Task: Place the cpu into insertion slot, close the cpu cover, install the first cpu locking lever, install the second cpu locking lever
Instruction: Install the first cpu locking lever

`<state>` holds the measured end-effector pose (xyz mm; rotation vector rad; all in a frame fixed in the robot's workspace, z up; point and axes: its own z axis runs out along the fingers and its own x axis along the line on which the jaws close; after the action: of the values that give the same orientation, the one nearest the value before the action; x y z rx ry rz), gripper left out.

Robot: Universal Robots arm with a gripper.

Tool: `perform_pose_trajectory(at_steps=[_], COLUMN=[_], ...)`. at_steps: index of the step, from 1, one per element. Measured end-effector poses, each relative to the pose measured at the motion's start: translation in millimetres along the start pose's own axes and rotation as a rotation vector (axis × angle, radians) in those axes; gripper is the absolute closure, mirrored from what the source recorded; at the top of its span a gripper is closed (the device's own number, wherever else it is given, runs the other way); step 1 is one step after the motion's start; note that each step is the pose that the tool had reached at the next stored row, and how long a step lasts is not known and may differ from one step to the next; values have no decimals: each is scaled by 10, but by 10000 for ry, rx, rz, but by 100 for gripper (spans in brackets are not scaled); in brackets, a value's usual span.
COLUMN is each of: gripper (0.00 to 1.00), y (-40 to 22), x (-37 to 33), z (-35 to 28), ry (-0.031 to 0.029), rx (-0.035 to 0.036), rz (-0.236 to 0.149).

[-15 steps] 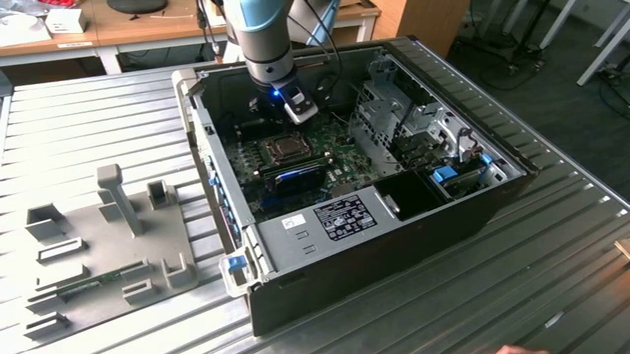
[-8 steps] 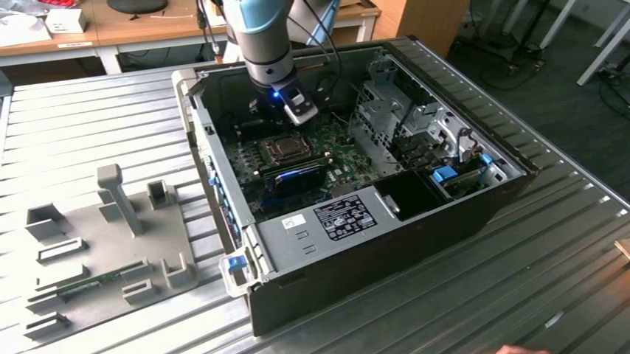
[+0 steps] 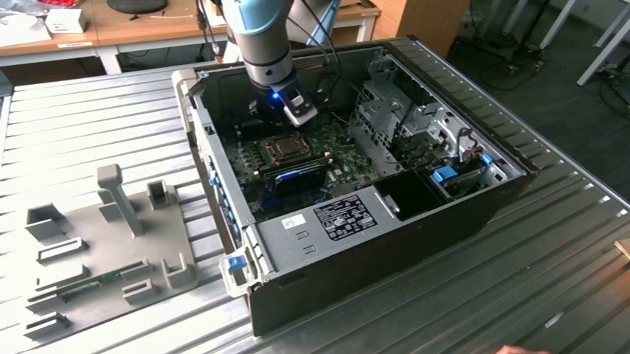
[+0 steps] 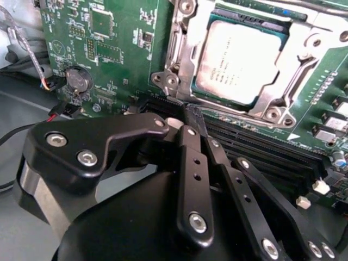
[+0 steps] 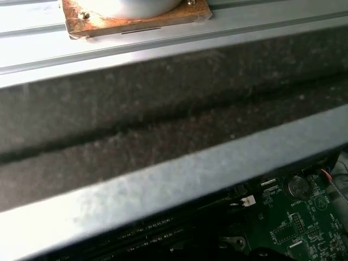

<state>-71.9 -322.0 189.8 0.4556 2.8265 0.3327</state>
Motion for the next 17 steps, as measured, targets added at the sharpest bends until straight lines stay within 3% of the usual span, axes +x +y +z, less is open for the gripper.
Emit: perform_pose_trajectory(at_steps=[17], gripper=[89], y=[-13], x=[1], z=[21], ry=[-8], rx=[-17], rz=[30])
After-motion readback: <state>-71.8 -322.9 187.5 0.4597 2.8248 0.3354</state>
